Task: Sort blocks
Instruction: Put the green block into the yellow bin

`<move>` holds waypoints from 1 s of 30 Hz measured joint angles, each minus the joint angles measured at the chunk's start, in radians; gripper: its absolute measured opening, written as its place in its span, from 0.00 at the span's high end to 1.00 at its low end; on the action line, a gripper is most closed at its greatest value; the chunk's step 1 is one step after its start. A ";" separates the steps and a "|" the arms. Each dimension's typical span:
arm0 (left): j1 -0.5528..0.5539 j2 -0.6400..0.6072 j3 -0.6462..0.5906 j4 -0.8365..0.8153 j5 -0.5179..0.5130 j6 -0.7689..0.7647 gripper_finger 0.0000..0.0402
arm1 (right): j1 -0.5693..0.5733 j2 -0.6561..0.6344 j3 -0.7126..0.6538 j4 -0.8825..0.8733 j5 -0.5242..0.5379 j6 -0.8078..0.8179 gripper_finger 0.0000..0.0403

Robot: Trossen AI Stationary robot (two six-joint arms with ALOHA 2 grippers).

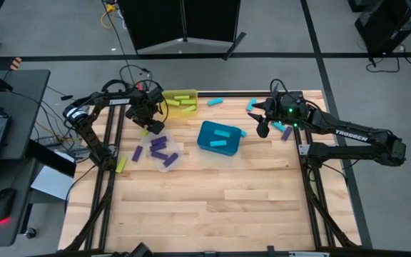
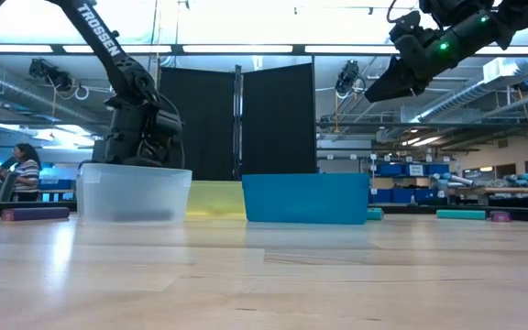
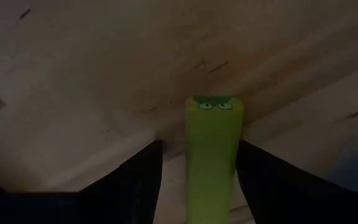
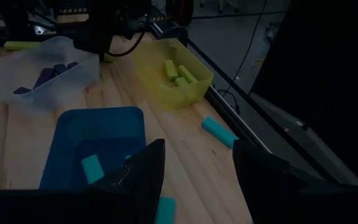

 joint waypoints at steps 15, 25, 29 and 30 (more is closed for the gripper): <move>0.000 0.002 -0.003 0.014 -0.012 0.002 0.74 | 0.000 0.000 0.000 0.003 0.000 0.011 0.50; 0.000 -0.026 0.034 -0.012 -0.075 0.026 0.74 | 0.000 0.000 0.000 0.002 0.000 0.011 0.50; 0.002 -0.096 0.063 -0.042 -0.104 0.024 0.74 | 0.000 0.000 0.000 -0.001 0.000 0.011 0.50; 0.001 -0.110 0.067 -0.060 -0.113 0.025 0.74 | 0.000 0.000 0.000 -0.001 0.000 0.011 0.50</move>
